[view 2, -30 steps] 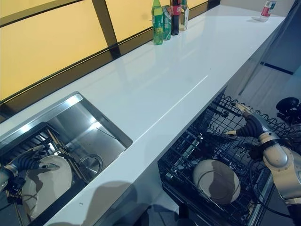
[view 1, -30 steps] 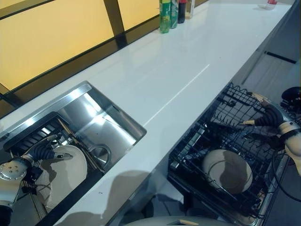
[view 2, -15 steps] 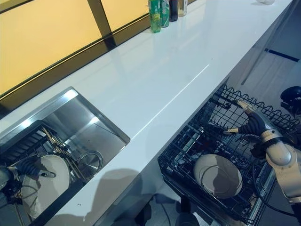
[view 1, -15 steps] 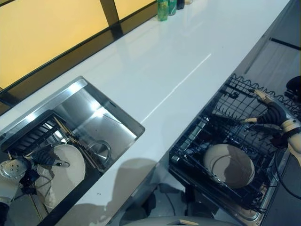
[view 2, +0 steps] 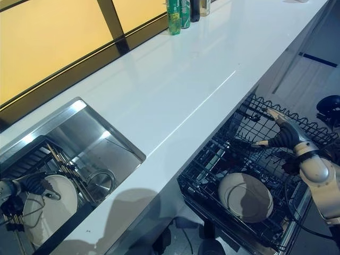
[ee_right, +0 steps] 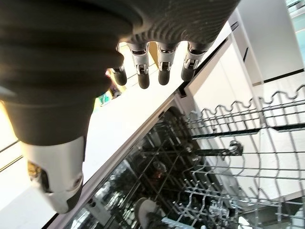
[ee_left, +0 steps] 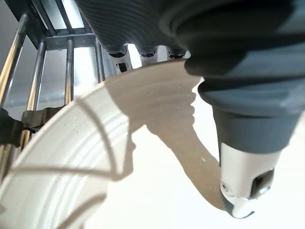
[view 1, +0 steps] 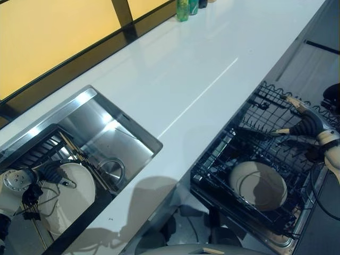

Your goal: Pick up plates and place into dishwasher.

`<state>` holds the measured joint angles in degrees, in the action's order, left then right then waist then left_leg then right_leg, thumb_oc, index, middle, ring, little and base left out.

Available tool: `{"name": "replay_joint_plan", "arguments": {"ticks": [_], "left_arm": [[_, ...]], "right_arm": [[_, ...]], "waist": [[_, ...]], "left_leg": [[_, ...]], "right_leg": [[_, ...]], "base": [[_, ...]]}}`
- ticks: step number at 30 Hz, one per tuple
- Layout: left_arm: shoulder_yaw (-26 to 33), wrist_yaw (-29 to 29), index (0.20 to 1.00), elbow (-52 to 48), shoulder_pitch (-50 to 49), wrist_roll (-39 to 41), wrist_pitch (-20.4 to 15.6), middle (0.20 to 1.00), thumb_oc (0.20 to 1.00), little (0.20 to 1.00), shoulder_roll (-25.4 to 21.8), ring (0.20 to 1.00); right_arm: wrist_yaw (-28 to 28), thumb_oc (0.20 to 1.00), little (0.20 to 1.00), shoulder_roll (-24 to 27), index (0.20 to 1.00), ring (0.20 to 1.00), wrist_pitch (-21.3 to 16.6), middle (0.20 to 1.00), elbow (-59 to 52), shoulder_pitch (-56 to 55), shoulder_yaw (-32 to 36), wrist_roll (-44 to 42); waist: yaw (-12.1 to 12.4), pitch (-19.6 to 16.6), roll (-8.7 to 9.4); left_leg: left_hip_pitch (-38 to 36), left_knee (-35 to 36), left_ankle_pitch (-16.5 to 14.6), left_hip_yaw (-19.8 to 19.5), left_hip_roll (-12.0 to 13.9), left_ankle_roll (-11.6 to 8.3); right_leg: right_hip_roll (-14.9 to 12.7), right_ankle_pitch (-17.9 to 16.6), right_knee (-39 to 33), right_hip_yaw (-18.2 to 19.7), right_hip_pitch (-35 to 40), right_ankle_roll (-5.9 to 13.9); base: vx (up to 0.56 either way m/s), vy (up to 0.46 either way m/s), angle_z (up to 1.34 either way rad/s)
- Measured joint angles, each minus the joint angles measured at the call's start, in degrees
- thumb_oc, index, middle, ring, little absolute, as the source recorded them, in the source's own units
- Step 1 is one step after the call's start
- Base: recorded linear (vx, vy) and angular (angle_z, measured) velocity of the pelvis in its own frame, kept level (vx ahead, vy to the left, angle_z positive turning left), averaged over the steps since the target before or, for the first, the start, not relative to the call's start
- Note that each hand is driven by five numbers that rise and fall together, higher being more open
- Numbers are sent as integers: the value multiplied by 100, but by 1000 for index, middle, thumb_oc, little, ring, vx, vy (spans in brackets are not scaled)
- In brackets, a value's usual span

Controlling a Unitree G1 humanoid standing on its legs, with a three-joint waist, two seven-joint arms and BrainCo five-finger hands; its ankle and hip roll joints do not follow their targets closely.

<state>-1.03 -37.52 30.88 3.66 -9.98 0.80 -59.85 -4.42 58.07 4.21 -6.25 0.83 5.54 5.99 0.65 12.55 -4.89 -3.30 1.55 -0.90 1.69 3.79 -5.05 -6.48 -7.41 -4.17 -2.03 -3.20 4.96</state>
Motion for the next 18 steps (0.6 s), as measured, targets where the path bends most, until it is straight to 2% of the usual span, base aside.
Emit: {"name": "replay_joint_plan", "arguments": {"ticks": [6, 8, 9, 10, 11, 13, 18], "left_arm": [[6, -633, 1000, -47, 71, 4, 137, 1000, 1000, 1000, -277, 1000], [-4, -848, 884, -90, 119, 8, 243, 884, 884, 884, -373, 884], [3, -918, 771, -109, 121, 11, 254, 771, 771, 771, -409, 771], [6, -993, 602, -173, 120, 12, 275, 602, 602, 602, -464, 602], [7, -1115, 507, -274, 112, 33, 291, 507, 507, 507, -541, 507], [36, -1465, 200, -584, -18, 198, 291, 200, 200, 200, -673, 200], [213, -1881, 200, -875, -207, 270, 371, 200, 200, 200, -897, 200]], "right_arm": [[5, 1000, 1000, 1, 1000, 1000, 21, 1000, 0, 7, -2, -116], [44, 1000, 1000, 3, 1000, 1000, 39, 1000, 4, 34, -72, -144], [62, 1000, 1000, 4, 1000, 1000, 42, 1000, 4, 49, -129, -189], [74, 1000, 1000, 9, 1000, 1000, 53, 1000, 4, 58, -184, -225], [83, 1000, 1000, 9, 1000, 1000, 71, 1000, 5, 59, -203, -244], [129, 1000, 1000, 11, 1000, 1000, 85, 1000, 9, 63, -204, -323], [204, 1000, 1000, 124, 1000, 1000, 125, 1000, 5, 86, -219, -447]], "waist": [[-14, 36, 29], [-25, 38, 30], [-24, 38, 28], [-17, 39, 26], [4, 43, 18], [23, 57, -8], [31, 63, -47]], "left_leg": [[-2, 2, -2, -5, 24, -13], [-11, 2, -6, -24, 24, -19], [-20, 2, -7, -29, 33, -21], [-23, 0, -9, -38, 35, -24], [-33, 0, -9, -51, 58, -24], [-84, 0, -13, -102, 29, -28], [-115, -19, -23, -204, 45, -33]], "right_leg": [[14, -2, -7, -18, 11, -4], [25, -2, -21, -40, 38, -8], [27, -5, -25, -54, 55, -17], [30, -12, -29, -68, 70, -29], [27, -13, -40, -83, 95, -33], [23, -7, -70, -133, 186, -28], [11, 23, -95, -239, 302, -30]], "base": [[9, -63, 1], [0, -66, 4], [-2, -70, 6], [0, -70, 6], [2, -74, 8], [5, -75, 12], [7, -60, 11]]}}
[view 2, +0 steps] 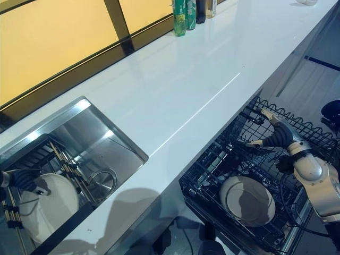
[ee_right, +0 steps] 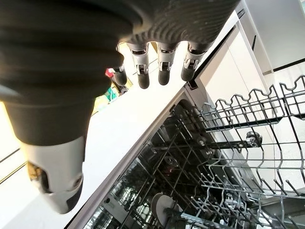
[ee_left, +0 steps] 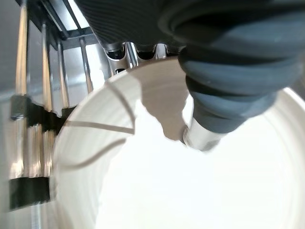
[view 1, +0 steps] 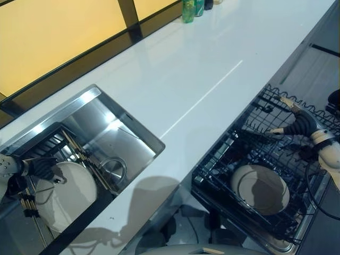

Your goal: Pick up plates and place into dishwasher.

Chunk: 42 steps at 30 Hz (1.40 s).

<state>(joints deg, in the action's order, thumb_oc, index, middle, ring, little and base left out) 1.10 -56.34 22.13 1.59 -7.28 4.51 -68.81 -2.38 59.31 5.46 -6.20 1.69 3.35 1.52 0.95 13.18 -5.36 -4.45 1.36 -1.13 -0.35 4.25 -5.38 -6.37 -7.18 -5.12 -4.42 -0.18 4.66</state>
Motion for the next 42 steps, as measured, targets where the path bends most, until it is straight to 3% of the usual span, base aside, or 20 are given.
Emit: {"name": "replay_joint_plan", "arguments": {"ticks": [15, 19, 21, 26, 30, 34, 38, 42], "left_arm": [[456, -156, 200, -381, -457, 230, 104, 200, 200, 200, -136, 200], [527, 105, 200, -495, -696, 429, 67, 200, 200, 200, -132, 200], [591, 503, 200, -584, -853, 492, -70, 200, 200, 200, -84, 200], [1115, 2244, 200, -738, -1293, 594, -601, 200, 200, 200, 282, 200], [2079, 3855, 200, -951, -1642, 313, -1156, 200, 200, 200, 850, 200], [2257, 5286, 200, -977, -1655, -119, -1706, 200, 200, 200, 1186, 200], [2552, 6255, 200, -1114, -1665, -304, -1987, 200, 200, 200, 1505, 200], [2635, 6854, 200, -1461, -1660, -322, -2298, 200, 200, 200, 1761, 200]], "right_arm": [[254, 1000, 1000, 82, 1000, 1000, 130, 1000, -25, 41, -209, -222], [305, 1000, 1000, 82, 1000, 1000, 158, 1000, -24, 39, -210, -223], [310, 1000, 1000, 82, 1000, 1000, 158, 1000, -25, 16, -210, -222], [437, 1000, 1000, 16, 1000, 1000, 157, 1000, -86, -267, -50, -214], [606, 1000, 1000, -615, 1000, 1000, 103, 1000, -93, -508, 271, 29], [848, 1000, 1000, -963, 1000, 1000, -15, 1000, -92, -525, 295, 282], [1106, 1000, 1000, -1276, 1000, 1000, -181, 1000, -101, -528, 324, 493], [1309, 1000, 1000, -1393, 1000, 1000, -367, 1000, -198, -526, 407, 577]], "waist": [[207, -130, -76], [238, -269, -75], [293, -327, -71], [483, -481, 3], [616, -566, 168], [652, -640, 330], [663, -674, 439], [664, -679, 459]], "left_leg": [[25, -58, -7, -259, -49, 4], [39, -59, -11, -292, -52, 4], [39, -60, -12, -292, -51, 4], [118, -95, -15, -314, -52, 5], [142, -94, -21, -369, -56, 16], [220, -94, -21, -426, -59, 17], [212, -66, -21, -427, -54, 19], [204, -62, -21, -422, -46, 18]], "right_leg": [[-45, 31, 7, -238, 137, -17], [-47, 49, 7, -264, 139, -11], [-47, 53, 7, -265, 139, -7], [-58, 89, 10, -293, 89, 1], [-77, 111, 11, -344, 90, 10], [-88, 119, 42, -396, 24, 12], [-90, 141, 87, -397, 3, 29], [-81, 141, 85, -395, 7, 27]], "base": [[-1, -25, 8], [-7, -6, 4], [0, 0, 0], [-15, -23, 3], [-13, -26, 7], [-5, -10, 7], [0, 0, 0], [0, 0, 0]]}}
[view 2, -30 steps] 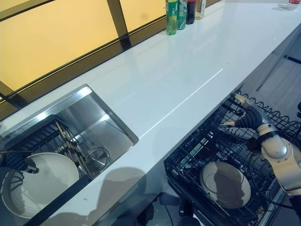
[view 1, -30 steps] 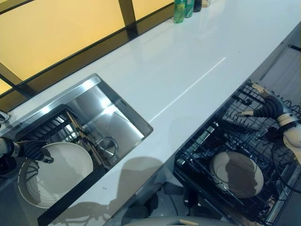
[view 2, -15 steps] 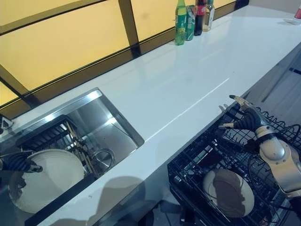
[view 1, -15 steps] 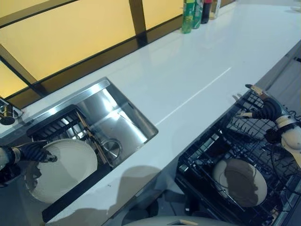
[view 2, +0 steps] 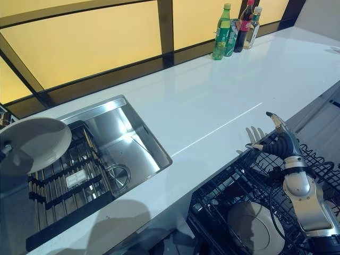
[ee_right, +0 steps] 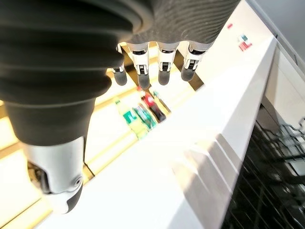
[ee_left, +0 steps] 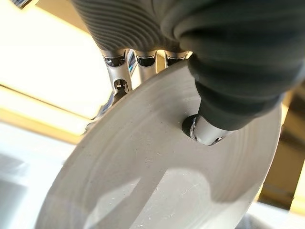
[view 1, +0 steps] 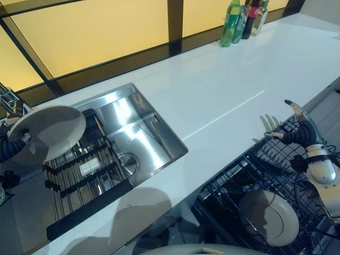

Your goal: Pick up plates and place into dishwasher.

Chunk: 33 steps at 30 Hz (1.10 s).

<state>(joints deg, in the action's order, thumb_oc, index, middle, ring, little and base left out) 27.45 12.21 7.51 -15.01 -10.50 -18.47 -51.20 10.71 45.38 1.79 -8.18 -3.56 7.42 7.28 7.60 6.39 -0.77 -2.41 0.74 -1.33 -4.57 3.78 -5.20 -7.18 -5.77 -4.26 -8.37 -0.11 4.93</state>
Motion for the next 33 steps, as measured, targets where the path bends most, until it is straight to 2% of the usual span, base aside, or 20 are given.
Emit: {"name": "replay_joint_plan", "arguments": {"ticks": [6, 9, 16, 19, 21, 23, 27, 30, 33], "left_arm": [[64, 306, 200, -379, 133, -7, -514, 200, 200, 200, 169, 200], [-2, 444, 200, -431, 492, -7, -791, 200, 200, 200, 181, 200], [-872, 602, 200, -672, 1368, -27, -1228, 200, 200, 200, 326, 200], [-1329, 595, 200, -785, 1660, -23, -1279, 200, 200, 200, 477, 200], [-1429, 583, 200, -895, 1715, -22, -1304, 200, 200, 200, 584, 200], [-1653, 583, 200, -897, 1930, -15, -1304, 200, 200, 200, 714, 200], [-2092, 594, 200, -1055, 2161, -8, -1306, 200, 200, 200, 1020, 200], [-2220, 673, 200, -1137, 2192, -9, -1307, 200, 200, 200, 1111, 200], [-2222, 796, 200, -1136, 2202, -11, -1309, 200, 200, 200, 1191, 200]], "right_arm": [[-45, 1000, 1000, 0, 1000, 1000, -435, 1000, -218, 233, -50, -27], [-281, 1000, 1000, -2, 1000, 1000, -742, 1000, -358, 761, -428, -321], [-976, 1000, 1000, -342, 1000, 1000, -1359, 1000, -583, 2107, -1533, -810], [-1260, 1000, 1000, -640, 1000, 1000, -1397, 1000, -645, 2611, -1992, -962], [-1361, 1000, 1000, -769, 1000, 1000, -1397, 1000, -723, 2728, -2131, -1029], [-1535, 1000, 1000, -920, 1000, 1000, -1379, 1000, -723, 2828, -2364, -1138], [-1851, 1000, 1000, -1175, 1000, 1000, -1294, 1000, -728, 2989, -2921, -1258], [-1878, 1000, 1000, -1355, 1000, 1000, -1160, 1000, -720, 3112, -3112, -1369], [-1754, 1000, 1000, -1503, 1000, 1000, -1095, 1000, -670, 3325, -3189, -1374]], "waist": [[34, -8, 12], [88, -48, 57], [294, -178, 219], [306, -211, 266], [314, -231, 295], [437, -259, 318], [456, -269, 332], [593, -272, 338], [605, -286, 360]], "left_leg": [[-97, 30, 1, -8, 16, -3], [-123, 47, 3, -8, 37, -5], [-191, 59, 11, -39, 27, -18], [-199, 46, 13, -116, 8, -21], [-197, 46, 13, -181, -4, -21], [-198, 40, 13, -201, -4, -21], [-181, -5, 11, -358, -44, -19], [-177, -22, 11, -405, -54, -19], [-164, -32, 10, -525, -77, -20]], "right_leg": [[19, -16, -22, 0, 89, -24], [31, -15, -36, 1, 111, -25], [42, -23, -84, -30, 220, -40], [43, -18, -86, -115, 287, -44], [30, -12, -86, -166, 307, -43], [30, -5, -87, -183, 321, -45], [0, 25, -87, -328, 406, -30], [-6, 42, -87, -366, 432, -31], [-18, 73, -87, -482, 501, -14]], "base": [[-12, -39, -1], [-27, -40, -1], [-36, -42, 3], [-31, -31, 14], [-35, -30, 10], [-33, -26, 5], [-22, -24, 17], [-23, -36, 10], [-20, -28, 22]]}}
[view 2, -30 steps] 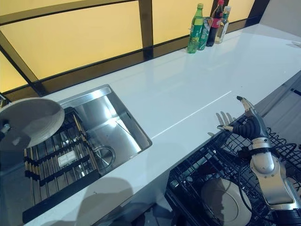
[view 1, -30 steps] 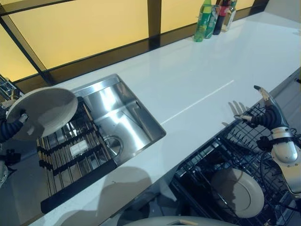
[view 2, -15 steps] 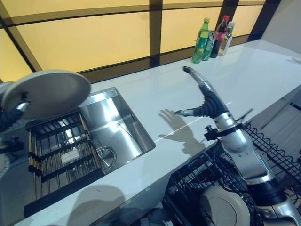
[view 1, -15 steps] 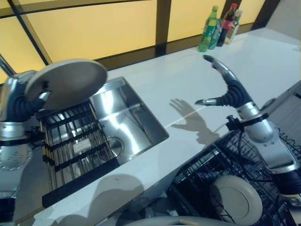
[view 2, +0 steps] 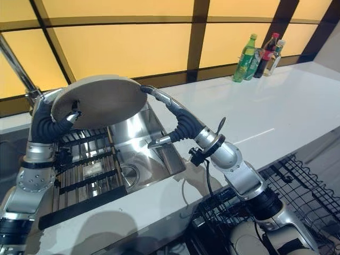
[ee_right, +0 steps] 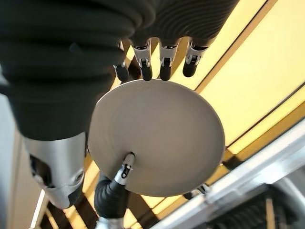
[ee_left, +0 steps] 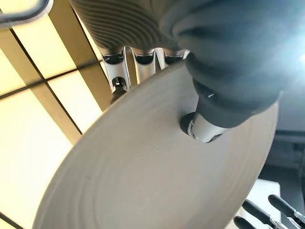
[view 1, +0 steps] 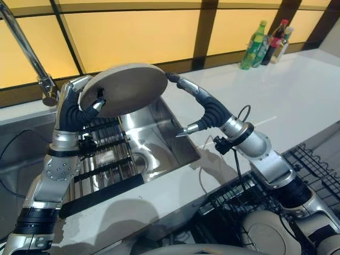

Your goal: Pick up plates and place into dishwasher.

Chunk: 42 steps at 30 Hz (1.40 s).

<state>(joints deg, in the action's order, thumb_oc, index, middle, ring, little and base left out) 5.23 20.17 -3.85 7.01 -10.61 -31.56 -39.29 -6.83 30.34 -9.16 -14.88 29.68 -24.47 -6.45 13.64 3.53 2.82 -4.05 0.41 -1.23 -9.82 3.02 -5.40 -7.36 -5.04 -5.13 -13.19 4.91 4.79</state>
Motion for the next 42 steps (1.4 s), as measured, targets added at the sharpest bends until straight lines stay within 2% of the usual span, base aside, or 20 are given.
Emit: {"name": "replay_joint_plan", "arguments": {"ticks": [4, 7, 12, 17, 20, 30, 35, 42], "left_arm": [[-2, -20, 200, 2, 27, 62, 1, 200, 200, 200, -1, 200], [-8, -293, 200, -5, 27, 300, -2, 200, 200, 200, 0, 200], [-23, -1039, 200, -19, 15, 587, -16, 200, 200, 200, -16, 200], [6, -1342, 200, -19, -30, 706, -29, 200, 200, 200, -78, 200], [-227, -1659, 200, -361, -109, 675, -344, 200, 200, 200, -243, 200], [-102, -1380, 200, -376, -265, 381, -500, 200, 200, 200, -260, 200], [-166, -1392, 200, -540, -264, 231, -755, 200, 200, 200, -263, 200], [-166, -1340, 200, -621, -248, 65, -873, 200, 200, 200, -293, 200]], "right_arm": [[126, 1000, 1000, -35, 1000, 1000, 77, 1000, 31, 222, -86, -104], [160, 1000, 1000, -101, 1000, 1000, 77, 1000, 31, 231, -90, -102], [263, 1000, 1000, -97, 1000, 1000, 82, 1000, 32, 232, -74, -99], [298, 1000, 1000, -38, 1000, 1000, 79, 1000, 31, 223, -74, -94], [286, 1000, 1000, -33, 1000, 1000, 73, 1000, 20, 212, -103, -32], [483, 1000, 1000, -32, 1000, 1000, 70, 1000, 21, 54, 176, 146], [566, 1000, 1000, -30, 1000, 1000, 68, 1000, 28, -16, 382, 146], [263, 1000, 1000, -8, 1000, 1000, 75, 1000, 27, -16, 355, 139]], "waist": [[183, -45, 73], [298, -61, 105], [338, -40, 145], [342, 36, 139], [446, 137, 151], [436, 209, 73], [391, 251, 8], [298, 250, 9]], "left_leg": [[84, -46, -1, -86, -32, 1], [114, -68, -4, -139, -71, 7], [251, -180, -11, -234, -121, 18], [285, -195, -15, -282, -122, 13], [284, -199, -16, -289, -124, 12], [280, -198, -23, -280, -131, 25], [272, -198, -24, -275, -127, 26], [263, -200, -24, -282, -129, 26]], "right_leg": [[-9, 7, 0, -55, -30, 7], [-53, 20, 0, -106, -15, 27], [-96, 23, 0, -188, -42, 27], [-98, 33, 2, -231, -57, 7], [-100, 34, 2, -238, -52, 5], [-103, 42, 2, -247, -39, 28], [-98, 35, 2, -238, -31, 39], [-99, 34, 2, -239, -12, 39]], "base": [[-25, -5, 9], [-19, 4, 11], [-32, -9, 10], [-22, -6, 3], [0, 0, 0], [0, 0, 0], [0, 0, 0], [0, 0, 0]]}}
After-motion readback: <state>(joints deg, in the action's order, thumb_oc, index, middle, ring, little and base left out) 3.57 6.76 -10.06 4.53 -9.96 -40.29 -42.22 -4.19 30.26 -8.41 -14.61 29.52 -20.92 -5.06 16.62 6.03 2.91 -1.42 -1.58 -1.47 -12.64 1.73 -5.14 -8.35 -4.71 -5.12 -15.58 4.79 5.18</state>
